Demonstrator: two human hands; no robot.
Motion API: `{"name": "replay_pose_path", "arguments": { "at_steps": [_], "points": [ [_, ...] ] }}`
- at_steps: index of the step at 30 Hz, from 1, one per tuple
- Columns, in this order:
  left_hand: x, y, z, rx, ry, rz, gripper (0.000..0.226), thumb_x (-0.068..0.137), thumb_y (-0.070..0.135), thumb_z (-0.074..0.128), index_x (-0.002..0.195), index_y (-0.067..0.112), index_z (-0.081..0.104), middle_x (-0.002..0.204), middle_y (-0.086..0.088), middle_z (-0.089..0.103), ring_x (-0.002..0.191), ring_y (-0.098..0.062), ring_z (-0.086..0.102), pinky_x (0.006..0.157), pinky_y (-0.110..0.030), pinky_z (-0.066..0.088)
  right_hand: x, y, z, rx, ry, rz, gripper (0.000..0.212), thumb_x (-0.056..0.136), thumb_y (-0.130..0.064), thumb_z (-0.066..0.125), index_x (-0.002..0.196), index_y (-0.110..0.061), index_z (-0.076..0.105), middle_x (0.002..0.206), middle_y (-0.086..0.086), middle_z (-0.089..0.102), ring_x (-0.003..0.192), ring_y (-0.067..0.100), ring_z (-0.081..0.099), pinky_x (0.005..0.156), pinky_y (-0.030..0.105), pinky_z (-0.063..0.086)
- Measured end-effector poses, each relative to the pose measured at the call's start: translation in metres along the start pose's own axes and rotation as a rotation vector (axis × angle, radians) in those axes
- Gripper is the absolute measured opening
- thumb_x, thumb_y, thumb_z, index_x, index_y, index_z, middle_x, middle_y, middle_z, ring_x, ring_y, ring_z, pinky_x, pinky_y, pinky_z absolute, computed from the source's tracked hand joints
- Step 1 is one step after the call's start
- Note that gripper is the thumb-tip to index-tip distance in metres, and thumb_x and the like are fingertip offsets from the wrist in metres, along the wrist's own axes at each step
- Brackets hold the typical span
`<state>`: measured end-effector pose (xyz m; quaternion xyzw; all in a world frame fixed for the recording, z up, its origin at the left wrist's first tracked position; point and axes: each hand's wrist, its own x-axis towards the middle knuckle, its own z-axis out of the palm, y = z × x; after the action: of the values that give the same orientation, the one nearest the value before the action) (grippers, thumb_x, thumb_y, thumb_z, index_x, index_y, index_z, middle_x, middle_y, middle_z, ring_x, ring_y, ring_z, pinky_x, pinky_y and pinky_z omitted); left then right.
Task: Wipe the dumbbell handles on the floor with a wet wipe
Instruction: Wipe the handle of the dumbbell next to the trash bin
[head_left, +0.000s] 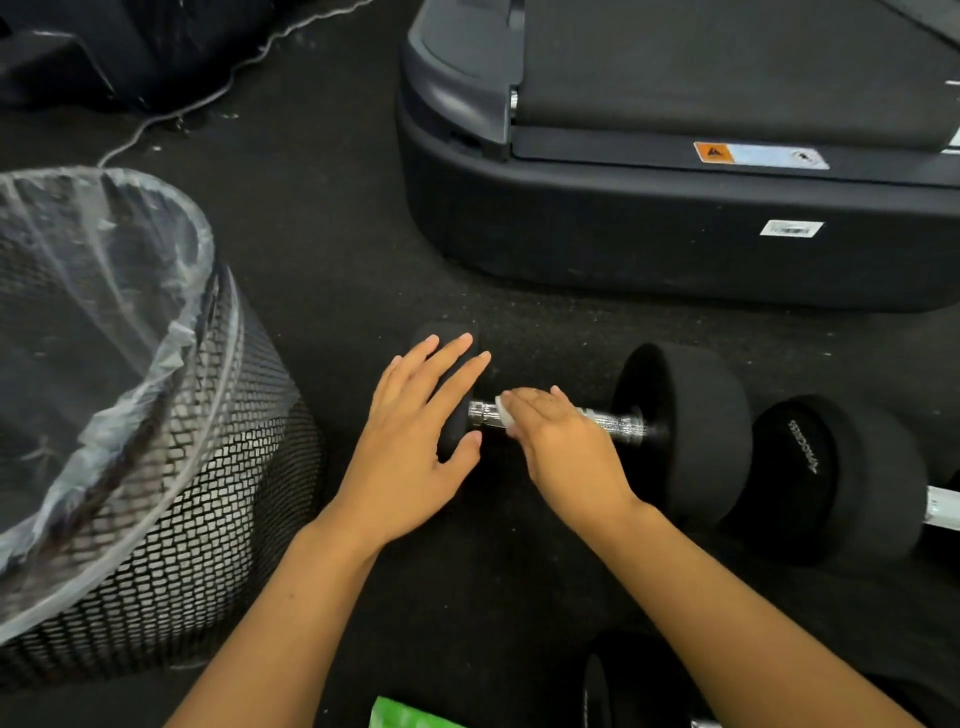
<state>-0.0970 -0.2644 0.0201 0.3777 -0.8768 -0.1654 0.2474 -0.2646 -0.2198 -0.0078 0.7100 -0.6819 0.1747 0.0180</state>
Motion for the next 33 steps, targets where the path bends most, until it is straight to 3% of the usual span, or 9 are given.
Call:
{"name": "replay_pose_path", "arguments": {
  "at_steps": [3, 6, 11, 19, 24, 27, 29, 31, 33],
  "points": [
    [0.002, 0.001, 0.000, 0.007, 0.008, -0.002, 0.069, 0.084, 0.023, 0.063, 0.143, 0.030, 0.028, 0.152, 0.013, 0.018, 0.141, -0.005, 0.001, 0.115, -0.037, 0.002, 0.021, -0.010, -0.005, 0.047, -0.137, 0.047, 0.019, 0.089, -0.008, 0.052, 0.106, -0.011, 0.060, 0.103, 0.005, 0.063, 0.093, 0.025, 0.060, 0.080, 0.031, 0.045],
    [0.004, 0.001, -0.001, 0.001, 0.005, -0.011, 0.069, 0.084, 0.022, 0.064, 0.143, 0.030, 0.028, 0.151, 0.013, 0.019, 0.141, -0.005, 0.002, 0.115, -0.038, 0.004, 0.029, 0.004, -0.009, 0.108, -0.225, 0.020, 0.014, 0.092, -0.015, 0.049, 0.100, -0.013, 0.061, 0.096, 0.005, 0.062, 0.087, 0.026, 0.060, 0.074, 0.039, 0.050],
    [0.001, 0.002, 0.000, -0.001, 0.015, -0.009, 0.070, 0.083, 0.022, 0.064, 0.143, 0.030, 0.029, 0.152, 0.013, 0.020, 0.141, -0.006, 0.003, 0.115, -0.034, 0.000, 0.043, 0.018, -0.011, 0.212, -0.380, 0.178, 0.029, 0.096, -0.033, 0.044, 0.101, -0.015, 0.066, 0.090, 0.010, 0.064, 0.083, 0.027, 0.061, 0.075, 0.044, 0.052],
    [0.001, 0.001, 0.001, -0.005, 0.011, 0.002, 0.067, 0.084, 0.025, 0.062, 0.143, 0.030, 0.029, 0.152, 0.012, 0.020, 0.142, -0.007, 0.003, 0.115, -0.037, 0.003, 0.040, 0.019, -0.017, 0.250, -0.376, 0.196, 0.024, 0.096, -0.031, 0.045, 0.099, -0.018, 0.065, 0.088, 0.007, 0.063, 0.081, 0.023, 0.060, 0.075, 0.044, 0.052],
    [0.004, 0.000, 0.000, -0.011, 0.017, -0.007, 0.068, 0.084, 0.023, 0.063, 0.142, 0.030, 0.030, 0.151, 0.011, 0.022, 0.142, -0.008, 0.005, 0.116, -0.041, 0.007, 0.024, 0.006, -0.019, 0.207, -0.296, 0.017, 0.016, 0.093, -0.014, 0.049, 0.102, -0.014, 0.062, 0.097, 0.005, 0.064, 0.087, 0.023, 0.061, 0.076, 0.041, 0.050],
    [0.002, 0.001, 0.001, -0.010, 0.012, -0.006, 0.069, 0.083, 0.022, 0.064, 0.142, 0.029, 0.030, 0.151, 0.011, 0.022, 0.141, -0.008, 0.005, 0.116, -0.041, 0.007, 0.027, 0.014, -0.019, 0.203, -0.308, 0.075, 0.017, 0.096, -0.023, 0.044, 0.091, -0.017, 0.059, 0.086, 0.002, 0.061, 0.078, 0.021, 0.059, 0.073, 0.042, 0.051],
    [0.003, 0.000, 0.001, -0.006, 0.021, -0.001, 0.068, 0.083, 0.022, 0.064, 0.142, 0.029, 0.031, 0.151, 0.011, 0.022, 0.141, -0.008, 0.005, 0.116, -0.042, 0.007, 0.028, 0.006, -0.014, 0.165, -0.295, 0.054, 0.014, 0.095, -0.018, 0.046, 0.097, -0.015, 0.060, 0.095, 0.005, 0.063, 0.087, 0.025, 0.060, 0.080, 0.041, 0.049],
    [0.005, -0.001, 0.000, -0.008, 0.024, -0.004, 0.068, 0.083, 0.022, 0.064, 0.142, 0.029, 0.031, 0.151, 0.011, 0.022, 0.141, -0.008, 0.005, 0.115, -0.044, 0.009, 0.019, -0.001, -0.009, 0.121, -0.238, -0.015, 0.032, 0.091, -0.006, 0.048, 0.121, -0.012, 0.056, 0.118, 0.005, 0.060, 0.106, 0.025, 0.057, 0.102, 0.036, 0.037],
    [0.003, -0.001, 0.000, -0.010, 0.018, -0.007, 0.068, 0.083, 0.023, 0.064, 0.142, 0.030, 0.030, 0.151, 0.011, 0.022, 0.142, -0.008, 0.005, 0.115, -0.045, 0.010, 0.010, 0.003, -0.013, 0.112, -0.213, -0.027, 0.040, 0.092, -0.004, 0.047, 0.130, -0.013, 0.050, 0.126, 0.003, 0.056, 0.113, 0.021, 0.054, 0.107, 0.031, 0.028]
  ]
}}
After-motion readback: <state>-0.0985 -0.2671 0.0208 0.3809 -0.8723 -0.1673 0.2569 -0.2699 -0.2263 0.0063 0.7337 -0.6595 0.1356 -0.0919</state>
